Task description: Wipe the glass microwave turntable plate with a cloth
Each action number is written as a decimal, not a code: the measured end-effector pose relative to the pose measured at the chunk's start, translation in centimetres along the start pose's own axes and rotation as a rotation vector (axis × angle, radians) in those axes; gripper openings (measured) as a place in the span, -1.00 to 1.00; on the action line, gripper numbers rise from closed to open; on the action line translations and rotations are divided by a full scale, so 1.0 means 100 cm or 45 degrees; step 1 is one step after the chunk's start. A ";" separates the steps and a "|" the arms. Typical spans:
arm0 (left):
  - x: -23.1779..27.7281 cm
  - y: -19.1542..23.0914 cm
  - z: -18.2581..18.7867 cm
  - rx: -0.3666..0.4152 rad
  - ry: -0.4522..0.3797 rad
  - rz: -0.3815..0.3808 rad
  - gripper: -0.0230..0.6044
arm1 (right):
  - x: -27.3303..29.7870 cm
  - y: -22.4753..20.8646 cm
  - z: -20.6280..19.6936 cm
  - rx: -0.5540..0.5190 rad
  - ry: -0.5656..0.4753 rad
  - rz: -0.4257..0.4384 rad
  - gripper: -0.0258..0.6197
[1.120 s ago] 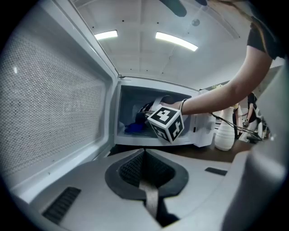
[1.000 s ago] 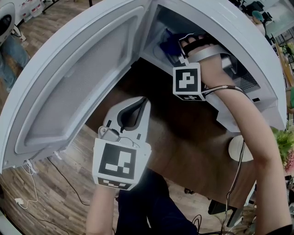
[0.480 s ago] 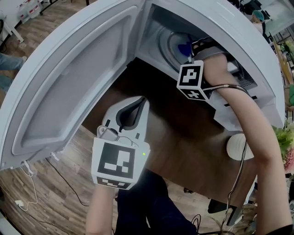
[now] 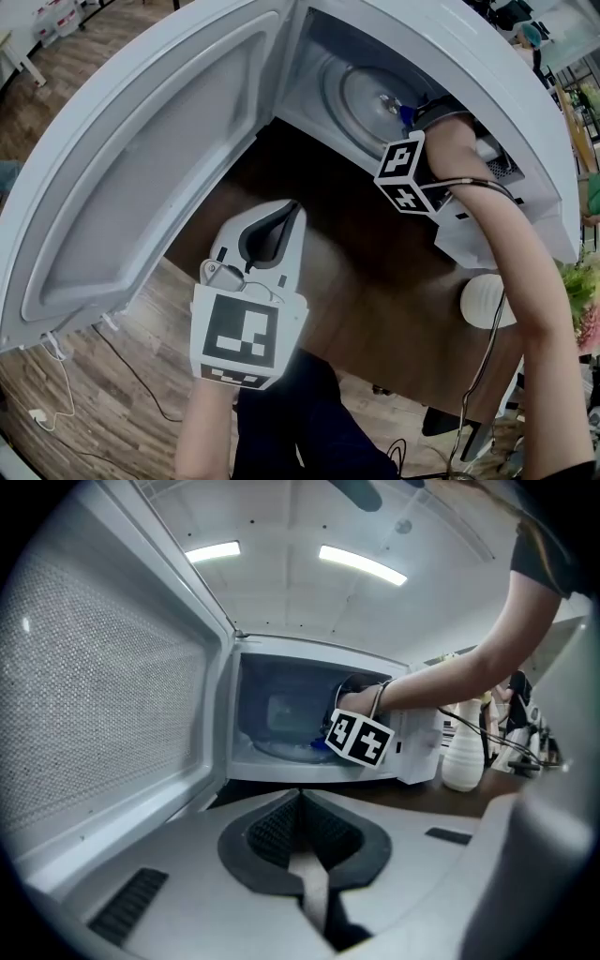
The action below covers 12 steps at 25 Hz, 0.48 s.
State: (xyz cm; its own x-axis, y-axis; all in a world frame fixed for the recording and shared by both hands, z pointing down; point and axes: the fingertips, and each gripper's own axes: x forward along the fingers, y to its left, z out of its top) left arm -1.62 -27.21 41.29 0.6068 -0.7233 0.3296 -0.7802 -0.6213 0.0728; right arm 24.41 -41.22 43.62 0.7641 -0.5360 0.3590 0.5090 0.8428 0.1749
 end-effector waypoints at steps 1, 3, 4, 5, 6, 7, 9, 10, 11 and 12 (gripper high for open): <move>0.000 -0.001 0.000 0.005 0.001 -0.002 -0.90 | -0.001 0.001 0.000 0.004 -0.003 -0.009 -0.77; 0.000 -0.001 0.000 0.011 0.000 -0.002 -0.90 | 0.000 0.001 0.000 0.004 -0.001 -0.024 -0.77; 0.000 0.000 0.000 0.011 -0.001 0.001 -0.90 | 0.000 -0.001 0.000 0.003 -0.001 -0.031 -0.77; -0.001 0.000 0.001 0.008 -0.002 0.004 -0.90 | 0.001 -0.002 0.001 0.005 -0.002 -0.036 -0.77; -0.001 0.000 0.001 0.003 -0.003 0.006 -0.90 | 0.000 -0.003 0.001 0.010 -0.005 -0.038 -0.77; -0.002 -0.001 0.001 -0.003 -0.004 0.005 -0.90 | 0.000 -0.003 0.001 0.018 -0.007 -0.040 -0.77; -0.003 -0.004 0.001 -0.004 -0.003 0.000 -0.90 | -0.001 -0.004 0.001 0.034 -0.006 -0.042 -0.77; -0.004 -0.005 0.002 0.002 -0.003 -0.002 -0.90 | -0.002 -0.005 0.001 0.047 -0.005 -0.046 -0.77; -0.005 -0.007 0.002 0.008 -0.002 -0.005 -0.90 | -0.003 -0.007 0.001 0.069 -0.009 -0.054 -0.76; -0.005 -0.008 0.002 0.011 -0.002 -0.008 -0.90 | -0.005 -0.010 0.002 0.100 -0.019 -0.071 -0.76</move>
State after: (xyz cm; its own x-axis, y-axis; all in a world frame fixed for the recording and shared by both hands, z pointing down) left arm -1.30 -26.39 40.91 0.6119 -0.7197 0.3280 -0.7750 -0.6285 0.0668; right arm 23.47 -41.81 43.42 0.7291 -0.5818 0.3605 0.5172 0.8133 0.2664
